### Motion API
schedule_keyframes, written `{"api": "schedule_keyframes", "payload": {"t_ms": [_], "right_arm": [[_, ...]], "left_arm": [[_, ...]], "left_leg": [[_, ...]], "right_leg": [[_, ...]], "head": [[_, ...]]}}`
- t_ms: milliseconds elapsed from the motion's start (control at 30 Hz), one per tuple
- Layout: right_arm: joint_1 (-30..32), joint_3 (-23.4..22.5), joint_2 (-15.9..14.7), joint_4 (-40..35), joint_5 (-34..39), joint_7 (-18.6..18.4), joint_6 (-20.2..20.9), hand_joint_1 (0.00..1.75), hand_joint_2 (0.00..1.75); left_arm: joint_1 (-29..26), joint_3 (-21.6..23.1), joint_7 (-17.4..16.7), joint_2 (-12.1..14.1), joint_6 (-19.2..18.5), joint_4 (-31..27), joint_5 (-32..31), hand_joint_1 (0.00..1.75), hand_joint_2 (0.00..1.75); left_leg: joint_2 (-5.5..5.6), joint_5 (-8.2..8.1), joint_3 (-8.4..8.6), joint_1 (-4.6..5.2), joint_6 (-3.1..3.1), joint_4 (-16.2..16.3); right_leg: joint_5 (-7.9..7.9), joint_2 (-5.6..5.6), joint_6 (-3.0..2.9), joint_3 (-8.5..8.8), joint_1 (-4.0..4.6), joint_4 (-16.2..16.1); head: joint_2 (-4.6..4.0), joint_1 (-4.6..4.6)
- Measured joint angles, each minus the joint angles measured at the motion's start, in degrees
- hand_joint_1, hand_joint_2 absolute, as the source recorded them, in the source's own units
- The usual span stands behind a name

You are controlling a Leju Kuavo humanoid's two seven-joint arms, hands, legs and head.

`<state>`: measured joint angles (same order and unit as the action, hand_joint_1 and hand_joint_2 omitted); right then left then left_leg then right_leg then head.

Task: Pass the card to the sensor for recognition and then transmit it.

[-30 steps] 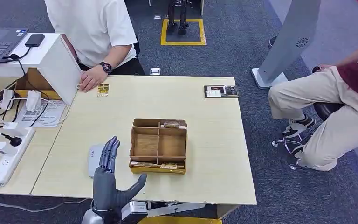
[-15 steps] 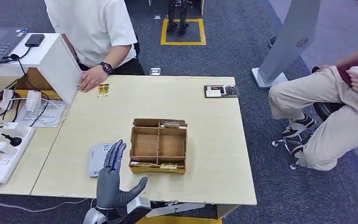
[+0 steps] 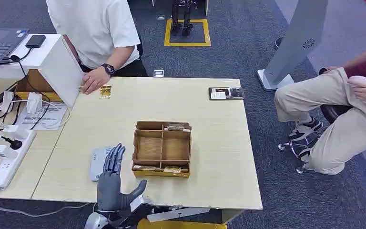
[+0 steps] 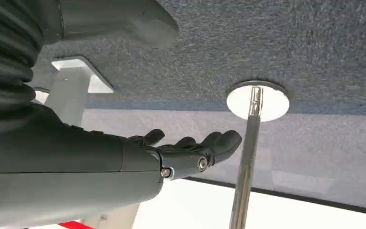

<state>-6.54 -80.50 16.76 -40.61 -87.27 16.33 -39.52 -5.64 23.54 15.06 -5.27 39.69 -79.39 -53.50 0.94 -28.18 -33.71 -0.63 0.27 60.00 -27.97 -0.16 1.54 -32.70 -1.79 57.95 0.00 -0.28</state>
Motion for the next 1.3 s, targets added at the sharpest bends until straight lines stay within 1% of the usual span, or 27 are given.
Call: {"api": "schedule_keyframes", "payload": {"t_ms": [267,400,633,767,933,1033,1300], "right_arm": [[0.0,0.02,-0.02,0.09,-0.09,-0.13,0.0,0.0,1.75],[0.0,0.04,-0.02,0.11,-0.09,-0.22,0.0,0.0,1.75],[0.01,0.59,-0.02,0.26,-0.02,-1.18,0.0,0.0,1.75],[0.02,1.01,-0.02,0.37,-0.24,-1.95,0.0,0.0,1.75],[0.04,1.29,0.0,0.55,-0.15,-2.4,0.0,0.0,1.75],[0.07,1.42,-0.02,0.57,-0.11,-2.49,0.0,0.0,1.75],[0.33,1.9,-0.02,0.66,0.11,-2.6,0.0,0.0,1.75]], "left_arm": [[0.06,-1.73,-0.15,-0.79,0.02,2.14,-1.25,0.0,1.75],[0.11,-2.87,-1.14,-1.47,0.02,3.17,-4.18,0.0,1.75],[0.58,-4.92,-3.76,-2.45,0.02,5.27,-10.4,0.0,1.75],[0.82,-6.58,-7.72,-3.02,0.04,5.71,-17.56,0.0,1.75],[0.96,-8.4,-9.88,-3.87,0.07,5.84,-20.85,0.0,1.75],[0.97,-9.03,-10.32,-4.35,0.11,5.84,-21.64,0.0,1.75],[0.97,-9.38,-9.81,-5.09,0.13,5.84,-22.29,0.0,1.75]], "left_leg": [[0.0,0.0,0.0,0.0,0.0,0.0],[0.0,0.0,0.0,0.0,0.0,0.0],[0.0,0.0,0.0,0.0,0.0,0.0],[0.0,0.0,0.0,0.0,0.0,0.0],[0.0,0.0,-0.01,0.0,0.0,0.0],[0.0,0.0,-0.01,0.0,0.0,0.0],[0.0,0.0,0.0,0.0,0.0,0.0]], "right_leg": [[0.0,0.0,0.0,0.0,0.0,0.0],[0.0,0.0,0.0,0.0,0.0,0.0],[0.0,0.0,0.0,0.0,0.0,0.0],[0.0,0.0,0.0,0.0,0.0,0.0],[0.0,0.0,0.0,0.0,0.0,0.0],[0.0,0.0,0.0,0.0,0.0,0.0],[0.0,0.0,0.0,0.0,0.0,0.0]], "head": [[0.0,0.0],[0.0,0.0],[0.0,0.02],[0.0,-0.02],[0.0,0.02],[0.0,0.0],[0.0,0.0]]}}
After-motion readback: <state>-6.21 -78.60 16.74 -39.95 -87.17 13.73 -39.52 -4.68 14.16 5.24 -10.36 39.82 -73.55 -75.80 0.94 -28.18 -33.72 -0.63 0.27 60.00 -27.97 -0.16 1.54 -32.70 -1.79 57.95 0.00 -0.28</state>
